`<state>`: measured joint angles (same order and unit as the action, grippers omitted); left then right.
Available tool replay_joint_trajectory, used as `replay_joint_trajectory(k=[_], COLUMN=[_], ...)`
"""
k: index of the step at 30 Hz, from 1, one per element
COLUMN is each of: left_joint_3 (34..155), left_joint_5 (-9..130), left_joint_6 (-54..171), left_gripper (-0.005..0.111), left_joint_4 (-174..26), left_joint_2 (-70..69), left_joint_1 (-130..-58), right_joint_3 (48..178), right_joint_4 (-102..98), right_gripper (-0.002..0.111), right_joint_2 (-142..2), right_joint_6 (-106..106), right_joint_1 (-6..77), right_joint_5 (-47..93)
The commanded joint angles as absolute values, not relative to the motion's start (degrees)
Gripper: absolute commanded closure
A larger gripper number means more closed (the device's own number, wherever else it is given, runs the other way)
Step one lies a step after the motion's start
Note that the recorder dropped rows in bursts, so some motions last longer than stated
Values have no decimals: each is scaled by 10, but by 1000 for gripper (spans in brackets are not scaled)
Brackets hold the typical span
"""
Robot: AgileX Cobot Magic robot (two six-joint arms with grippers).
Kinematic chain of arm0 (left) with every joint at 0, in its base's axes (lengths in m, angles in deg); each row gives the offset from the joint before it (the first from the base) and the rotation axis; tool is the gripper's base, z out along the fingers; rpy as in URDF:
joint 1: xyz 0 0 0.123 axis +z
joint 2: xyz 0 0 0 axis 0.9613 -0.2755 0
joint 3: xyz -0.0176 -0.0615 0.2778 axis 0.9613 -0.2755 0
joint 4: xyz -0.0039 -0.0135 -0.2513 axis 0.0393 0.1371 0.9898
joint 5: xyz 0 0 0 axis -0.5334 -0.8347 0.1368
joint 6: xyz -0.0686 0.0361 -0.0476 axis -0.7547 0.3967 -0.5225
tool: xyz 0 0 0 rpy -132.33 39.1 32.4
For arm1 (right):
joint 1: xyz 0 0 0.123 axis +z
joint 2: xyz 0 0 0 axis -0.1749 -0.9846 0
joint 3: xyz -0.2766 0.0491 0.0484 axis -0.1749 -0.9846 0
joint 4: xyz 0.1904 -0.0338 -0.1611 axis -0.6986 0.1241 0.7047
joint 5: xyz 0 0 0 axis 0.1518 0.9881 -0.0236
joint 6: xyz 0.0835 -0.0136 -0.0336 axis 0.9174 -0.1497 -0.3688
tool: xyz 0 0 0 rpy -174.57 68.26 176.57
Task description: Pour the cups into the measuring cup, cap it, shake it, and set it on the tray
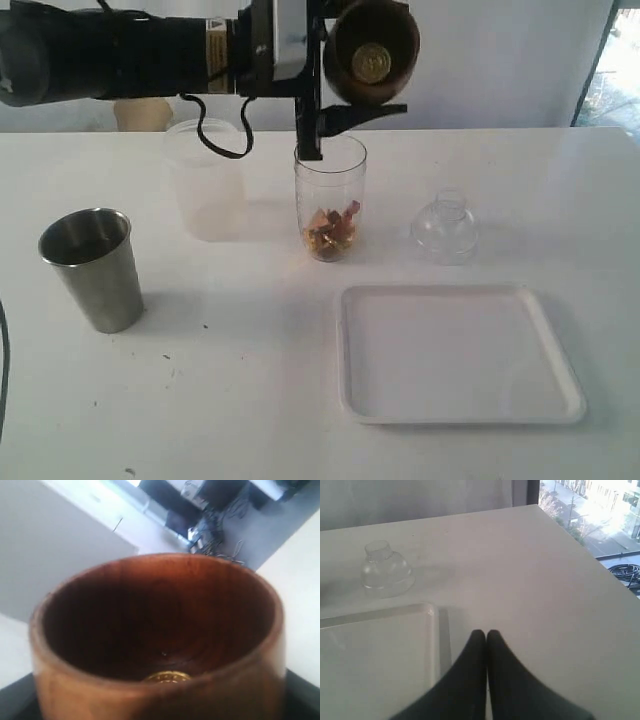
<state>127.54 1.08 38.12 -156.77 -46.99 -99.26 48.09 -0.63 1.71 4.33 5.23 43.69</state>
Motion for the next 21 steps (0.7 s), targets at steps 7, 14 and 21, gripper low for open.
replay_joint_trajectory(k=[7,14,21], left_joint_3=[1277,1277,1277], left_joint_5=[43,92,66], left_joint_6=[509,554,536], left_gripper=[107,107,107], left_joint_4=[-1660,-1679,-1679], left_joint_2=[-448,-447,-447], left_joint_1=[-986,-986,-986], right_joint_3=[478,478,478], right_joint_4=[-4,-4,-4], right_gripper=[108,108,108], right_joint_2=[20,20,20], right_joint_6=[44,44,44], right_joint_1=[54,54,54], right_joint_5=[432,432,432])
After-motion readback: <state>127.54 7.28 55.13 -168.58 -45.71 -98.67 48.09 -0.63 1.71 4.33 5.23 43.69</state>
